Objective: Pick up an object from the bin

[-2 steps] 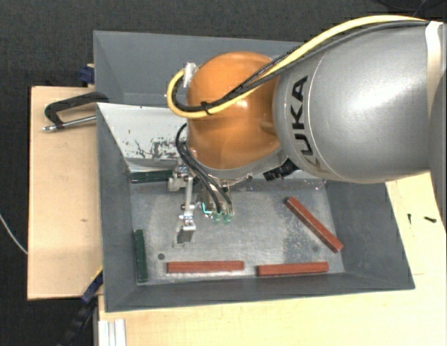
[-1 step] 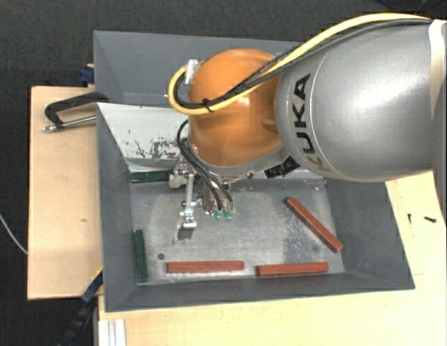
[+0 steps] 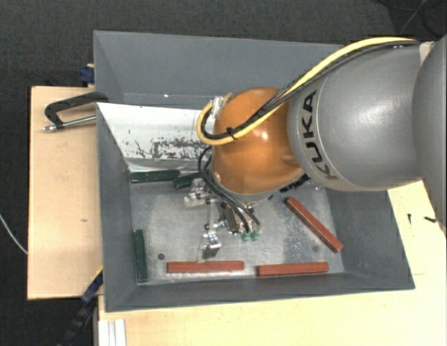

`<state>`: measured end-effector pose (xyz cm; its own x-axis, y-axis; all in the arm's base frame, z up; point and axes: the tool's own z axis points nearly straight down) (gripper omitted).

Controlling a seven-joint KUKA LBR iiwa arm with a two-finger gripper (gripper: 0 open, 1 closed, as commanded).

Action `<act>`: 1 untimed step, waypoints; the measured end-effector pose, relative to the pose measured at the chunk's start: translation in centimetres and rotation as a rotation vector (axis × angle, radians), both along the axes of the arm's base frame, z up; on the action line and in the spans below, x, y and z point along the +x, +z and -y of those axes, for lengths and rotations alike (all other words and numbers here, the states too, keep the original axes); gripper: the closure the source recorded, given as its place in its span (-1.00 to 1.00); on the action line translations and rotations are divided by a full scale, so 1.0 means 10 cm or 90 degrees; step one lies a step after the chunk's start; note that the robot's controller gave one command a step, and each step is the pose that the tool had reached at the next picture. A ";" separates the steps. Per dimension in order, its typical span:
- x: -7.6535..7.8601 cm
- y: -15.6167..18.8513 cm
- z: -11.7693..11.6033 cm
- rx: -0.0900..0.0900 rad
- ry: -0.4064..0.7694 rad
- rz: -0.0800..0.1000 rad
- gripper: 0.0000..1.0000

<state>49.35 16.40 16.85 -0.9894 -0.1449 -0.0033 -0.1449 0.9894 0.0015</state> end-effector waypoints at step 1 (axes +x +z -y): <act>0.02 -0.10 0.28 0.000 0.209 0.001 -1.00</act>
Offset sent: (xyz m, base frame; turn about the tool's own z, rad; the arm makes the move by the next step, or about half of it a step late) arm -0.0006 -0.0598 -0.0397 -0.2474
